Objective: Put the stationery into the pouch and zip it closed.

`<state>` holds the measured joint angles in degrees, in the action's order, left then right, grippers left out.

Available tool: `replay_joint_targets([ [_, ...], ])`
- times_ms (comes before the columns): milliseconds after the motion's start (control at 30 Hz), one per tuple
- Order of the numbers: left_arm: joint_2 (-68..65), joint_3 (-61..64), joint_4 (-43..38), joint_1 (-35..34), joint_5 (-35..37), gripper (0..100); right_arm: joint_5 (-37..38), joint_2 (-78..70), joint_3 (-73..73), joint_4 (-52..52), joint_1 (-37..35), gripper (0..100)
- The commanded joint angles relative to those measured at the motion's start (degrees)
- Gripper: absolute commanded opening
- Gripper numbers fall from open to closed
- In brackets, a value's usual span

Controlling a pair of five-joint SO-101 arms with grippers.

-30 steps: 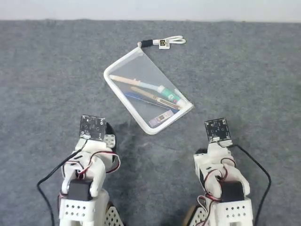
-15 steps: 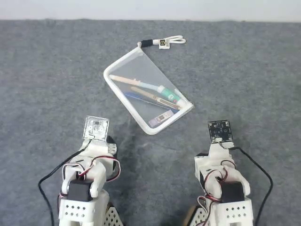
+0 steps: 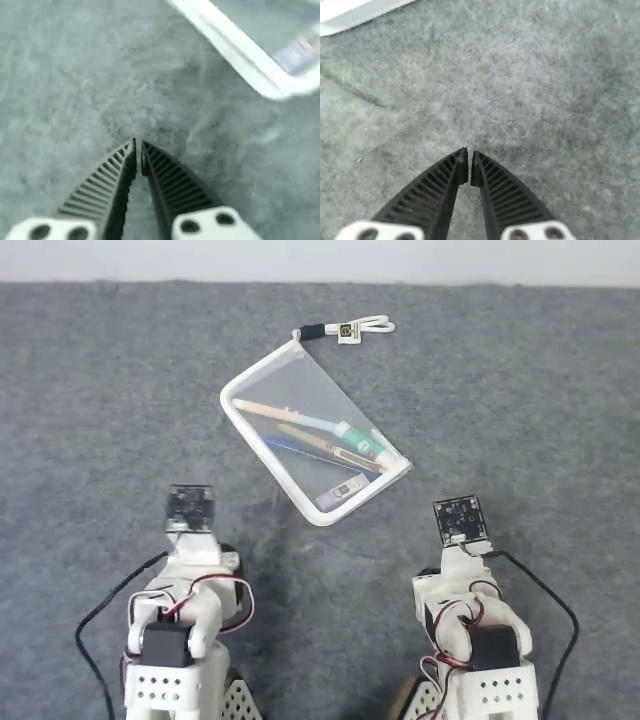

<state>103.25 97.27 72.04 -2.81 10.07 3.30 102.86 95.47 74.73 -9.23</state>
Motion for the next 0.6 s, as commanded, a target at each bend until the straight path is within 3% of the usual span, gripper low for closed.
replay_joint_targets([
  [0,1.23,-0.75,0.26,-0.35,7.3,1,0.7,1.01,0.97,0.4,0.66,2.3],
  [133,1.23,-0.75,0.26,2.29,4.92,1,0.7,1.01,0.97,0.4,0.66,2.3],
  [300,1.23,-0.75,0.35,1.76,-3.16,1,0.7,1.01,0.97,0.4,0.66,2.3],
  [567,1.23,-0.75,0.35,2.9,-3.78,1,0.7,1.01,0.97,0.4,0.66,2.3],
])
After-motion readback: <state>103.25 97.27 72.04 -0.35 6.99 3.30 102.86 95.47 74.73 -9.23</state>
